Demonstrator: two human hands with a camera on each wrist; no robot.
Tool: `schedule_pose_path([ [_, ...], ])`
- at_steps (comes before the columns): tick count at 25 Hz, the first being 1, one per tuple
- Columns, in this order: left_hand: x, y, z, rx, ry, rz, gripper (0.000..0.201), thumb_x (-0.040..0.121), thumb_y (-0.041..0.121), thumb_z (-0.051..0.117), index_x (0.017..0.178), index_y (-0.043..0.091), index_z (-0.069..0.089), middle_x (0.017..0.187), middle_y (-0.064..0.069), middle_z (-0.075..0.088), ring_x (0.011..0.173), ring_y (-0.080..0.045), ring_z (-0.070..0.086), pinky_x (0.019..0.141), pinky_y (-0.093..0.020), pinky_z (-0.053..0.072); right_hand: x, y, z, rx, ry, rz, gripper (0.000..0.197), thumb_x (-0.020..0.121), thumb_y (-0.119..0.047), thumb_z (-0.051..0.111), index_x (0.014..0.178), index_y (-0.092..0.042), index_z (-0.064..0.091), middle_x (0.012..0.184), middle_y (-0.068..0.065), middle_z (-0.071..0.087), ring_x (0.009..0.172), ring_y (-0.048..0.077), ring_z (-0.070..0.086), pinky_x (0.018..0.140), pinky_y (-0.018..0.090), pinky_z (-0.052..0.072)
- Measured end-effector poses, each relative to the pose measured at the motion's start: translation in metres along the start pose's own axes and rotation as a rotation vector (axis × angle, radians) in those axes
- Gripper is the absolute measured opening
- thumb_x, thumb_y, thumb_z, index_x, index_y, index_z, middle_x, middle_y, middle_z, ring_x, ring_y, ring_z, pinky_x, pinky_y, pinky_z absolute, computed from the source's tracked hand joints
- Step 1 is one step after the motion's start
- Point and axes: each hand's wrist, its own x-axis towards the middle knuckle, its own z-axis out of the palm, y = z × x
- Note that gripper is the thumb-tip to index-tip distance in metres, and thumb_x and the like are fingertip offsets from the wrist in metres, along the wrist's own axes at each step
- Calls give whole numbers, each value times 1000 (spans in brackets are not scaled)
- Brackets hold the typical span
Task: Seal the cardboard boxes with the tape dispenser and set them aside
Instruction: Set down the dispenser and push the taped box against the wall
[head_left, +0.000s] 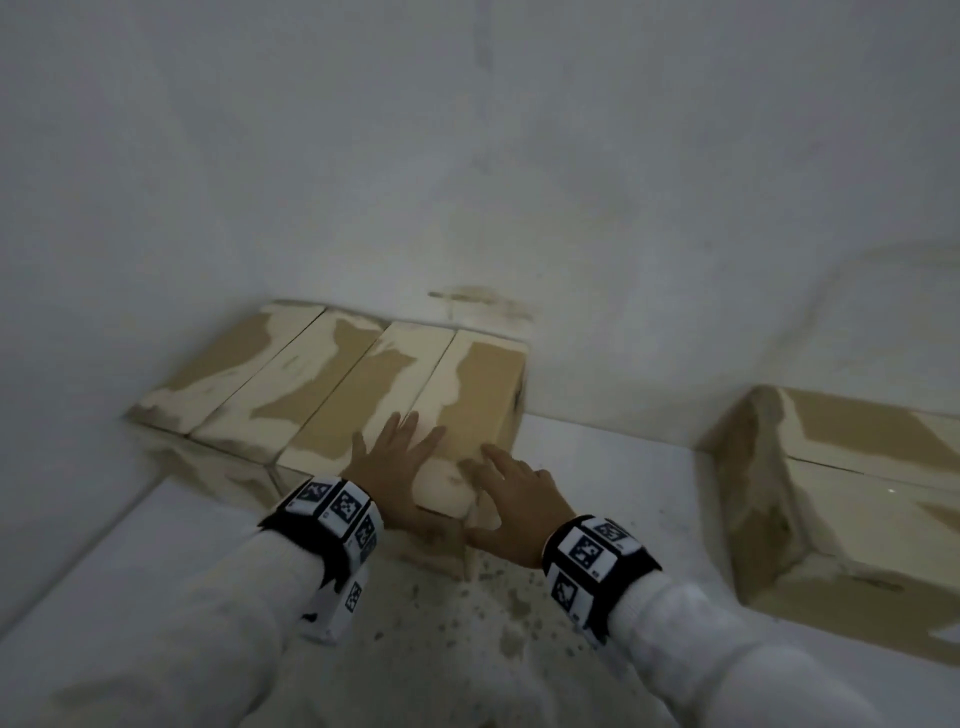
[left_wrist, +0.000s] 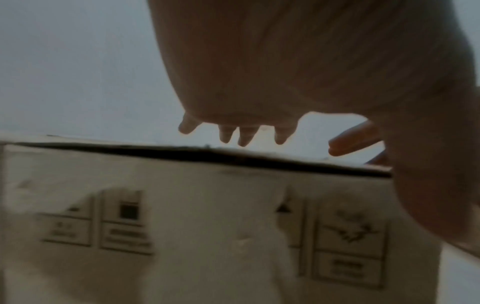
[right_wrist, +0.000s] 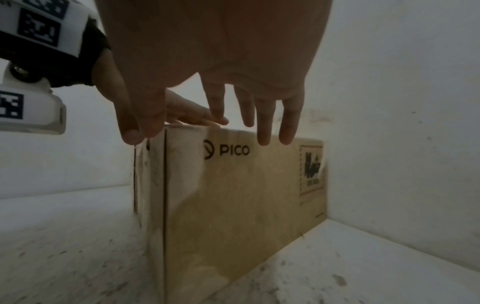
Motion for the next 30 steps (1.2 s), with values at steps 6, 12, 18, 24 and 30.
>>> schedule_pose_path([
  [6,4,-24,23,225,97,47,112,72,67,58,149,27,-13,159,-2,-13,147,-30,-4,110,-59,19,22,-14,26,3,58,59,81,82,-55,56,147,-23,20,160,11,-1,139,31,28,105,43,33],
  [12,7,-17,21,216,71,172,112,70,68,60,148,35,-13,158,-1,-18,147,-29,-7,113,-56,9,-5,14,14,-4,15,3,78,87,-48,55,148,-20,17,160,10,-4,134,31,36,109,40,34],
  [18,-7,54,44,170,133,185,100,77,73,45,147,35,-15,158,-3,-18,146,-33,-9,112,-62,7,-57,52,4,-65,7,28,69,93,-33,50,149,-14,13,160,10,-2,133,30,40,105,41,36],
  [24,-38,142,67,135,189,111,93,73,80,26,147,39,-10,159,-5,-12,146,-38,-4,108,-67,11,-130,97,2,-6,33,83,62,92,-27,53,146,-19,25,160,2,10,124,33,50,101,43,43],
  [30,-68,201,78,26,164,-17,87,82,73,34,148,38,-9,159,-4,-16,144,-39,-11,109,-68,3,-222,134,12,165,105,231,59,88,-17,55,143,-22,32,141,5,46,120,23,52,95,34,44],
])
